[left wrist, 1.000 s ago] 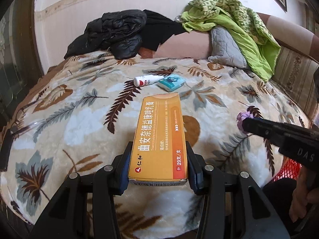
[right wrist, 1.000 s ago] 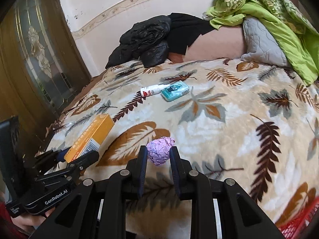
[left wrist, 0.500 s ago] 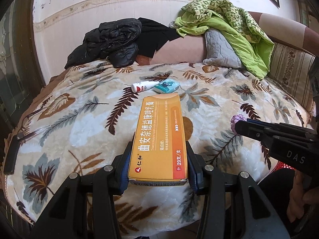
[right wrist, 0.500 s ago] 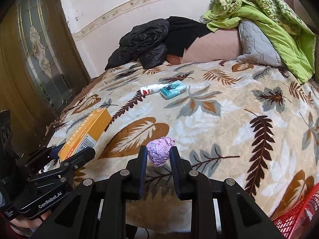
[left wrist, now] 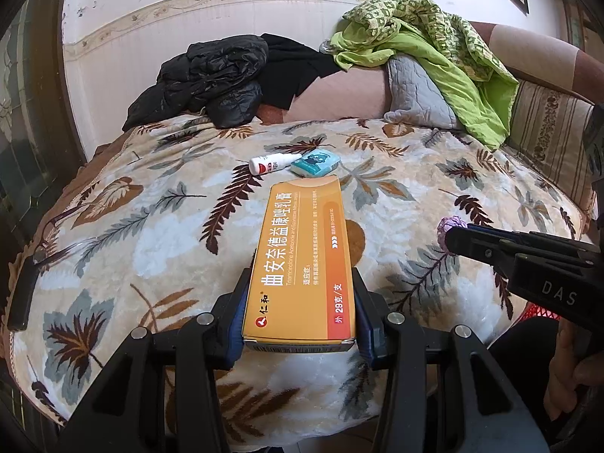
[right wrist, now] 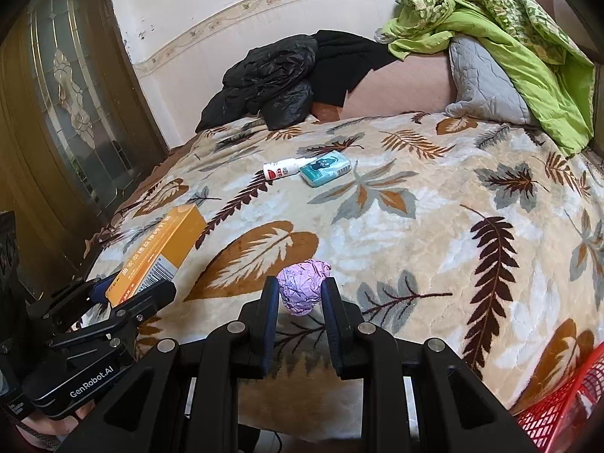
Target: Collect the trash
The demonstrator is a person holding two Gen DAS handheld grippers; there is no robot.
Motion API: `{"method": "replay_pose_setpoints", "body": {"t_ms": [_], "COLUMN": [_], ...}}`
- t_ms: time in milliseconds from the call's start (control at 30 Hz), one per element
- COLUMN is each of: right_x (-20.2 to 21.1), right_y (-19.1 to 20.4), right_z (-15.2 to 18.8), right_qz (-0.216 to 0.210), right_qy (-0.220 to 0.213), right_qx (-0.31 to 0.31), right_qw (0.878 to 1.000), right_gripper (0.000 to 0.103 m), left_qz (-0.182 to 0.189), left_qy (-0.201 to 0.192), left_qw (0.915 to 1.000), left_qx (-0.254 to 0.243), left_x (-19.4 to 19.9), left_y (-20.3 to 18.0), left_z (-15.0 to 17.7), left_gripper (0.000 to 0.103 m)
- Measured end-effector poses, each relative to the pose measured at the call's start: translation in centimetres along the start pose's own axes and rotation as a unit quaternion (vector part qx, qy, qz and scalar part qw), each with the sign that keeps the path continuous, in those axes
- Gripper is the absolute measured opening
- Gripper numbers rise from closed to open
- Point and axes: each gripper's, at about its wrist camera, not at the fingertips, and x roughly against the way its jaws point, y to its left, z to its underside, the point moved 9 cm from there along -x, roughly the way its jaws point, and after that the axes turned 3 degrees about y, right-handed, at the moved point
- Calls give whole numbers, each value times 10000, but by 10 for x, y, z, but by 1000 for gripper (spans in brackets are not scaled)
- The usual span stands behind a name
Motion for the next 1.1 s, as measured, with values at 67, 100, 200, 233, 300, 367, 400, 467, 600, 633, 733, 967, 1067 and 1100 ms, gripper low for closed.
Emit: {"method": "replay_pose_setpoints", "body": {"t_ms": [67,100,200,233,300,367,400,467,600,633,733,967,1067,1100], "right_x": [1,0,0,0,0,0,0,0,0,1,1,2,4,5], "right_y": [0,0,0,0,0,0,-1,-1,-1,-1,-2,-2,-4,-4], "right_z": [0,0,0,0,0,0,0,0,0,0,-1,0,-1,-2], "right_qz": [5,-3,-1,-5,-12,-14,-14,-11,-18,-18,-23,-22,-48,-61], "right_qy": [-2,-1,-2,-4,-1,-5,-1,-2,-3,-3,1,19,28,30], "right_qx": [7,4,-14,-27,-41,-38,-35,-43,-54,-60,-80,-129,-234,-275], "right_qw": [10000,10000,10000,10000,10000,10000,10000,10000,10000,10000,10000,9999,9997,9996], "right_gripper": [25,25,25,25,25,25,25,25,25,25,25,25,25,25], "left_qz": [7,6,3,10,12,11,17,12,22,15,19,82,260,310], "left_qy": [8,5,2,9,16,10,12,10,12,11,14,9,1,-11], "left_qw": [10000,10000,10000,10000,10000,10000,10000,10000,10000,10000,10000,10000,9997,9995], "left_qx": [-19,-21,-12,-13,-17,-17,-16,-17,-26,-20,-20,4,41,36], "left_x": [-1,-1,-1,-1,-1,-1,-1,-1,-1,-1,-1,0,1,1], "left_y": [-2,-2,-2,-2,-3,-2,-3,-2,-4,-4,-3,-8,-17,-19], "left_z": [-1,-1,-1,-1,0,-1,-1,-1,0,-1,-1,1,2,2], "left_gripper": [46,46,46,46,46,46,46,46,46,46,46,46,46,46]}}
